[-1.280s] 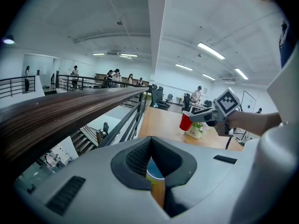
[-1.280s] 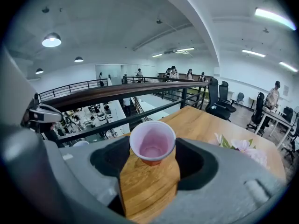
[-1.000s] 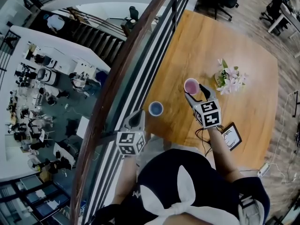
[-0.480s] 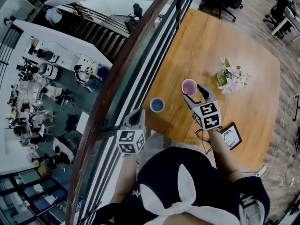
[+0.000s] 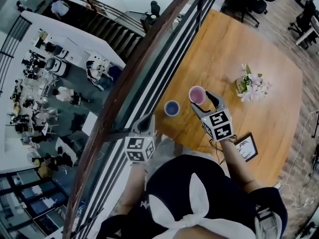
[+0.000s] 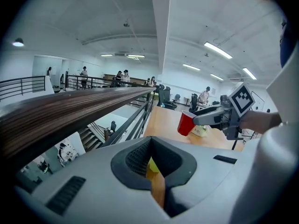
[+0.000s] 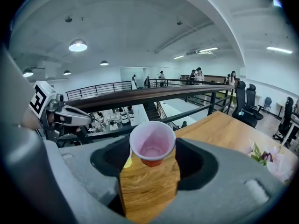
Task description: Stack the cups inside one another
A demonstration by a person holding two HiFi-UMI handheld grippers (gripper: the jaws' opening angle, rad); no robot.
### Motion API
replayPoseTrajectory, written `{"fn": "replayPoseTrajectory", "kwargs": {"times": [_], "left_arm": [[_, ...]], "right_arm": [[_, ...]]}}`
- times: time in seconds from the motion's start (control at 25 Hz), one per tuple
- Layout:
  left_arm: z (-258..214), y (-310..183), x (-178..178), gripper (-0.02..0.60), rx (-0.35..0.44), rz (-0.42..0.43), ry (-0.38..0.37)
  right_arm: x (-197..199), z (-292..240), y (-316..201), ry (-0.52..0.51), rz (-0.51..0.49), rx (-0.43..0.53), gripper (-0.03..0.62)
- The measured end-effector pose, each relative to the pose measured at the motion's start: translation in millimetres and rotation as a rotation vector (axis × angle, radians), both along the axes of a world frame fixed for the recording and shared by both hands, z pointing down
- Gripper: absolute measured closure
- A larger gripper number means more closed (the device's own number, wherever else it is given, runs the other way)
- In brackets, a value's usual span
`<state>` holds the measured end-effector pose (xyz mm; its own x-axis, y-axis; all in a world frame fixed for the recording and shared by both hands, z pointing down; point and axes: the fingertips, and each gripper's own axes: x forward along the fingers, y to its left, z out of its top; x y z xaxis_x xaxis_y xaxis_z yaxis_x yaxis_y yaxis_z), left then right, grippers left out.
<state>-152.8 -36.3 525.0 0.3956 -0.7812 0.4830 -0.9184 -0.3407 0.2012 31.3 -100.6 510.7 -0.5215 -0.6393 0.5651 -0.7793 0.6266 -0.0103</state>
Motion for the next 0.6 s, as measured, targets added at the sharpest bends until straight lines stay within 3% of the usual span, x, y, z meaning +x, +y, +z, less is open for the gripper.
{"fn": "replayPoseTrajectory", "kwargs": {"times": [0.6], "left_arm": [[3,11,-12,0.565,-0.009,-0.05,0.002]], "right_arm": [[-66,-18,9,-0.047,-0.157,0.029,0.293]]}}
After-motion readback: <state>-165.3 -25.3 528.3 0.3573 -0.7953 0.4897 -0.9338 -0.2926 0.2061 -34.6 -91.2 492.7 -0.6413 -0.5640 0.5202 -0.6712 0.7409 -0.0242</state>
